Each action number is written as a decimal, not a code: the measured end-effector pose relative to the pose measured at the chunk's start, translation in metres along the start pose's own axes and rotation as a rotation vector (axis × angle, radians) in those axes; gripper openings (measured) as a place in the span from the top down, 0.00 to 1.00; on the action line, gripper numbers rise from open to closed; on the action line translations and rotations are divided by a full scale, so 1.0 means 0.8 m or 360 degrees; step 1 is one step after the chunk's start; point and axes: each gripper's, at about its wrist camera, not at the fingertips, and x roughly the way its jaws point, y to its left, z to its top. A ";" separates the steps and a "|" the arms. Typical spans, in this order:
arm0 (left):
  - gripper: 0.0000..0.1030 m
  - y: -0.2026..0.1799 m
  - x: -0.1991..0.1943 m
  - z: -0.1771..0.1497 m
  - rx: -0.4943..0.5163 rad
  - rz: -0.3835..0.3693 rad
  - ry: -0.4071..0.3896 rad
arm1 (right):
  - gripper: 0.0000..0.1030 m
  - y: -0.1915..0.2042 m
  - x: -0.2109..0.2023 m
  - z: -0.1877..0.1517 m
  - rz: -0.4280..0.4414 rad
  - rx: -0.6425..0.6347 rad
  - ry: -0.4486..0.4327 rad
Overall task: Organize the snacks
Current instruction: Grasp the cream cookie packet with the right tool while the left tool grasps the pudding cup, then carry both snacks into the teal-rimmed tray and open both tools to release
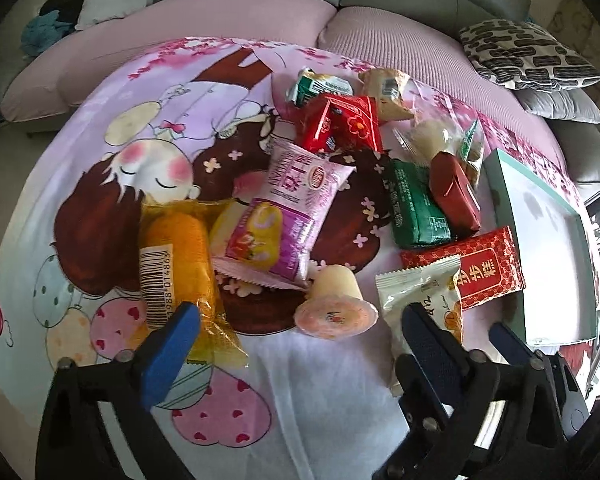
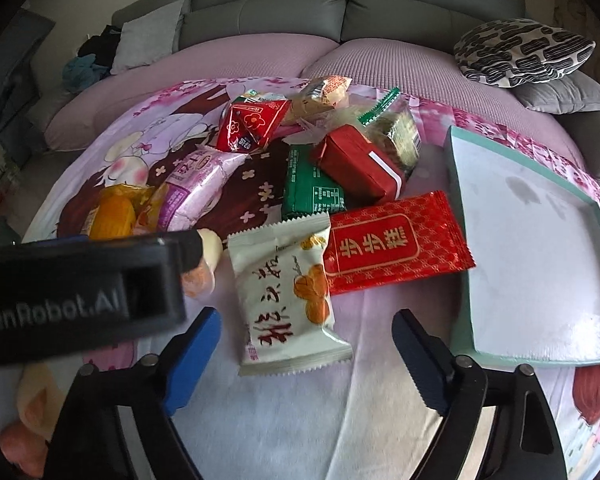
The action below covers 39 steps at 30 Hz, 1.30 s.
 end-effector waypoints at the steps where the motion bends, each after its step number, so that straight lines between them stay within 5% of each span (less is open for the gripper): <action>1: 0.13 -0.002 0.004 0.001 0.0002 -0.0011 0.0020 | 0.17 0.001 0.003 0.001 -0.0001 -0.0005 -0.0001; 14: 0.51 -0.015 0.028 0.006 0.0023 -0.0085 0.0112 | 0.47 0.006 0.018 0.002 0.0054 -0.0043 0.0035; 39: 0.53 -0.030 0.009 0.015 0.0053 -0.0113 -0.0023 | 0.48 -0.024 -0.029 0.002 0.0090 0.0070 -0.0078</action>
